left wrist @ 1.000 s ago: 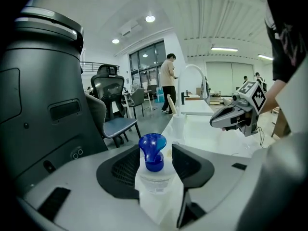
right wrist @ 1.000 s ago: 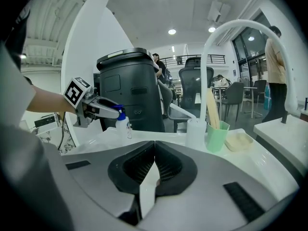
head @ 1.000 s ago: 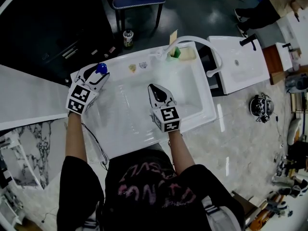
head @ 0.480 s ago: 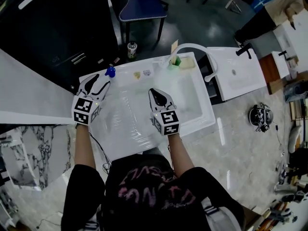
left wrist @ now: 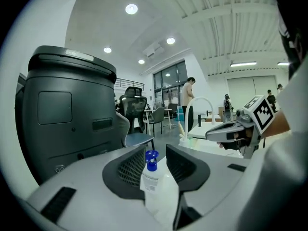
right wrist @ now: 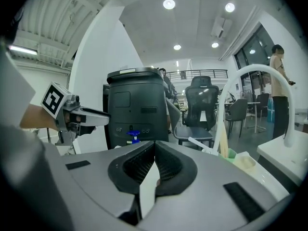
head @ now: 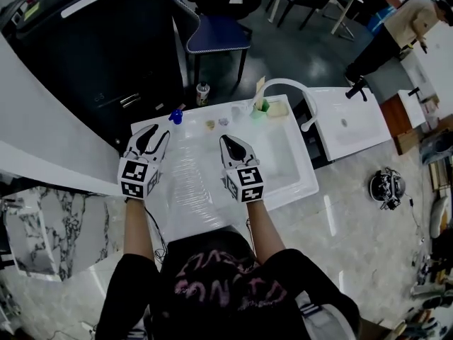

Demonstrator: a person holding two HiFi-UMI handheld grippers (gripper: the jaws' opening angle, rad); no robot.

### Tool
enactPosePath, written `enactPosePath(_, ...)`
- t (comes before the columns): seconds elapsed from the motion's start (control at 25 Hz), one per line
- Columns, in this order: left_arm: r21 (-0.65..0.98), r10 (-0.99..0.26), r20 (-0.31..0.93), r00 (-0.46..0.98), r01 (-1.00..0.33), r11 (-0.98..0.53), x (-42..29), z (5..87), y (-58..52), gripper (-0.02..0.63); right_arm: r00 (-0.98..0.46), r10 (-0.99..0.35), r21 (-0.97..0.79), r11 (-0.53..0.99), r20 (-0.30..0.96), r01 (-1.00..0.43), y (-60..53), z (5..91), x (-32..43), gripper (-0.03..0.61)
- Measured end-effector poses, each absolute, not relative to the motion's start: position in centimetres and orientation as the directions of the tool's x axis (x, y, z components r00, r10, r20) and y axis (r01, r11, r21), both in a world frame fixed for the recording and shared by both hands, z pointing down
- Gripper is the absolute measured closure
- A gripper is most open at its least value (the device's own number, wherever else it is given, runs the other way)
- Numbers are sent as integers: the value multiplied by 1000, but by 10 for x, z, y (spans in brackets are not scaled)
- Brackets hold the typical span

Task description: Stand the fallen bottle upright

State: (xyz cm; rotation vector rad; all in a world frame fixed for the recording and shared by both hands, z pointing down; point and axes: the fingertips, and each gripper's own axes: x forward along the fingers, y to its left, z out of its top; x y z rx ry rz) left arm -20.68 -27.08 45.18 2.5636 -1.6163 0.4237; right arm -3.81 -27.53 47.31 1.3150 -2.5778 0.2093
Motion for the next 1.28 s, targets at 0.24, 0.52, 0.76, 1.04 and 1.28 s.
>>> enactPosePath(0.24, -45, -898, 262, 353, -925, -377, -195, 445, -256, 529, -592, -766, -15, 609, 250, -793, -277, 457, -34, 568)
enactPosePath(0.52, -16, -929, 237, 285, -955, -297, -187, 436, -234, 581, -621, -750, -2, 638, 228, -770, -265, 443, -25, 569)
enactPosePath(0.76, -34, -940, 236, 247, -964, -262, -177, 435, -209, 597, -630, -746, 4, 645, 215, -764, -251, 441, -13, 569)
enactPosePath(1.04, -39, -957, 209, 204, -976, -216, -175, 428, -185, 598, -639, -743, 27, 656, 198, -754, -231, 436, -4, 569)
enactPosePath(1.28, -63, -960, 192, 206, -973, -221, -163, 418, -173, 598, -638, -750, 39, 653, 175, -756, -221, 426, 2, 569)
